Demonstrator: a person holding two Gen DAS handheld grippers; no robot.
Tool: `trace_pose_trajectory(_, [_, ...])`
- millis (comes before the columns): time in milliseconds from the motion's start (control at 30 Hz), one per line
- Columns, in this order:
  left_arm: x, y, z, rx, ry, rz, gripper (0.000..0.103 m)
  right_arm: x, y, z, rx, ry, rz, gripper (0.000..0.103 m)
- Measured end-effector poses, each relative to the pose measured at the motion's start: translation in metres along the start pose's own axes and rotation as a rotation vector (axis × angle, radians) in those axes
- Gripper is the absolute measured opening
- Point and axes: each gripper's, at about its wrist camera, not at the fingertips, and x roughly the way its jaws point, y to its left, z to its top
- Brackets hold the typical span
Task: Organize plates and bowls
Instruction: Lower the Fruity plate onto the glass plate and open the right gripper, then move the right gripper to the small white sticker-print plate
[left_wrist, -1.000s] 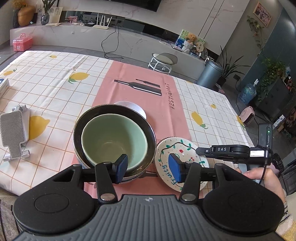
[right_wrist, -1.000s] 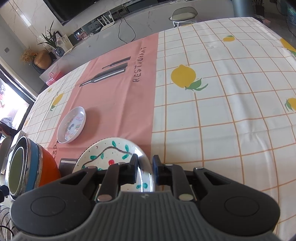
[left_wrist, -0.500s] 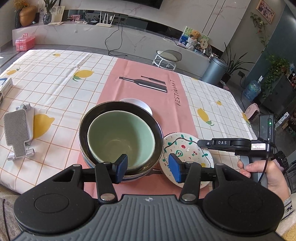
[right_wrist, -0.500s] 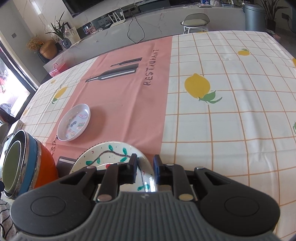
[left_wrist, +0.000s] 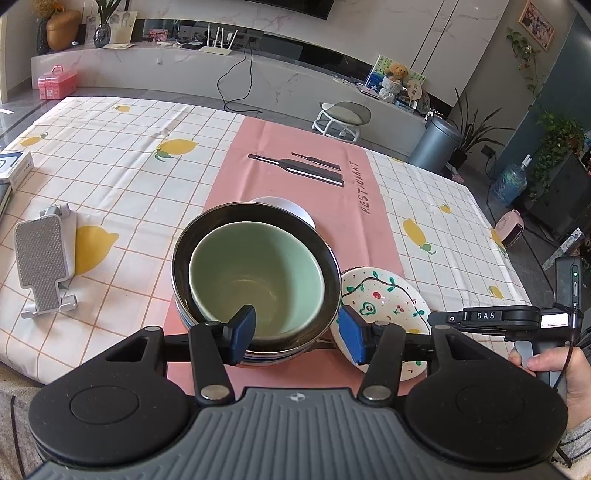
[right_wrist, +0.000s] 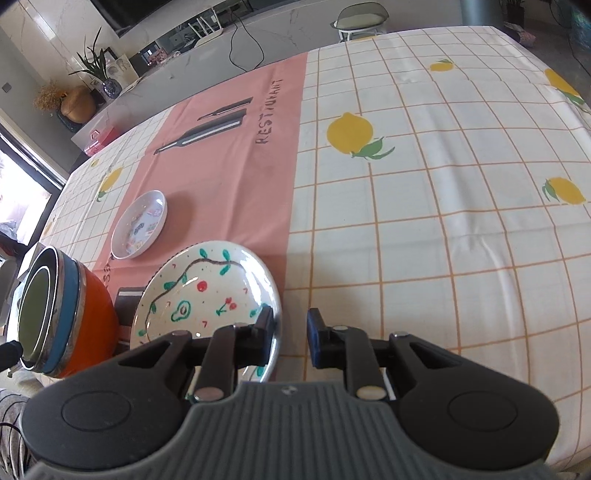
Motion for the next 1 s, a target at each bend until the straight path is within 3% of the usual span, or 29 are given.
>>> trace_pose_trajectory(133, [0.001, 0.003, 0.001, 0.007, 0.0, -0.006, 0.061, -0.002, 0.007, -0.002, -0.038, -0.003, 0.011, 0.01])
trace_pose_trajectory(633, [0.002, 0.01, 0.004, -0.018, 0.004, -0.015, 0.061, 0.005, 0.029, -0.001, -0.128, -0.018, -0.06, 0.011])
trace_pose_trajectory(1000, [-0.021, -0.017, 0.038, 0.138, -0.056, 0.043, 0.062, -0.004, 0.02, 0.003, -0.043, -0.069, -0.04, 0.021])
